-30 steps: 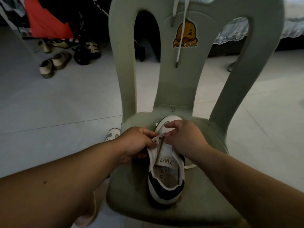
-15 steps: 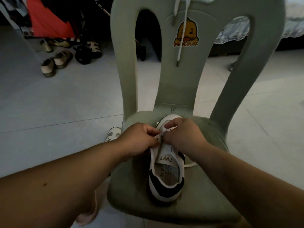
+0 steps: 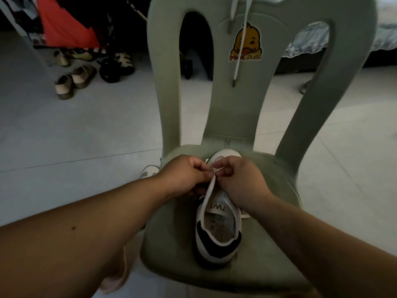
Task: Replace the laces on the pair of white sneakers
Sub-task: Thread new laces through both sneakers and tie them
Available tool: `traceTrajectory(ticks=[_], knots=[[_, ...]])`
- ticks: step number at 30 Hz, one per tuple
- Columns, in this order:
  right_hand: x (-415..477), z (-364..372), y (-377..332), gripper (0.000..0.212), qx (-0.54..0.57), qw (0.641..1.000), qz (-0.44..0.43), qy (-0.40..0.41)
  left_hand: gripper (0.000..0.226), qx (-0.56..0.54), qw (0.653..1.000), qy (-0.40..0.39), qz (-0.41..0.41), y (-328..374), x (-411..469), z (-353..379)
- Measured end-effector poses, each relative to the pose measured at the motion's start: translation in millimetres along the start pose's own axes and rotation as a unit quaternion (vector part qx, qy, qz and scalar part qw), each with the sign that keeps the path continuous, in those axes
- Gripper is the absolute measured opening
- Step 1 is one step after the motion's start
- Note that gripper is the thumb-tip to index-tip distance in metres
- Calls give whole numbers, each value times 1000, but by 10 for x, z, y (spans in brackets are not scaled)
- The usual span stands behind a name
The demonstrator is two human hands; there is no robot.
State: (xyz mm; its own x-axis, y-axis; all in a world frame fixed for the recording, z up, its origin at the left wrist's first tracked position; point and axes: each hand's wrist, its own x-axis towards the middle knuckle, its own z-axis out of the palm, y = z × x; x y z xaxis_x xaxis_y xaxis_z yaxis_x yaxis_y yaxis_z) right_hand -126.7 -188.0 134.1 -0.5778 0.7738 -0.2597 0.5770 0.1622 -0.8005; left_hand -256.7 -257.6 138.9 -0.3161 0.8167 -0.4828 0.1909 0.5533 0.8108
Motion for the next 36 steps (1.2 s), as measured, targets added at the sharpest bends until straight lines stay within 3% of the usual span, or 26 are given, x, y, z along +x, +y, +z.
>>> traceTrajectory(ticks=[7,13,17,19,22,27,30,32,36], knots=[[14,-19,20,23,27,999,-37,11,3,-11,999,-38,-27,-12,47,-26],[81,-64,7,21,-32,999,-40,-15,10,14,999,-40,-29,-27,71,0],[28,-198,-71,31,-169,979,-107,-24,13,160,987,-10,26,59,56,-115],[-10,-235,-50,42,-175,978,-92,-62,12,204,978,0,40,102,20,-204],[-32,-234,15,60,-177,979,-49,-94,13,212,976,-7,38,101,-44,-297],[-22,-255,41,61,-205,974,-52,-80,13,163,985,38,35,129,-159,-648],[-30,-265,45,60,-197,976,-50,-77,12,185,976,111,-1,52,-235,-1111],[-29,-259,71,61,-194,977,-53,-71,12,270,952,137,-49,-98,-266,-1404],[-26,-223,132,62,-163,983,-44,-66,9,378,913,28,-151,-416,-230,-1424]])
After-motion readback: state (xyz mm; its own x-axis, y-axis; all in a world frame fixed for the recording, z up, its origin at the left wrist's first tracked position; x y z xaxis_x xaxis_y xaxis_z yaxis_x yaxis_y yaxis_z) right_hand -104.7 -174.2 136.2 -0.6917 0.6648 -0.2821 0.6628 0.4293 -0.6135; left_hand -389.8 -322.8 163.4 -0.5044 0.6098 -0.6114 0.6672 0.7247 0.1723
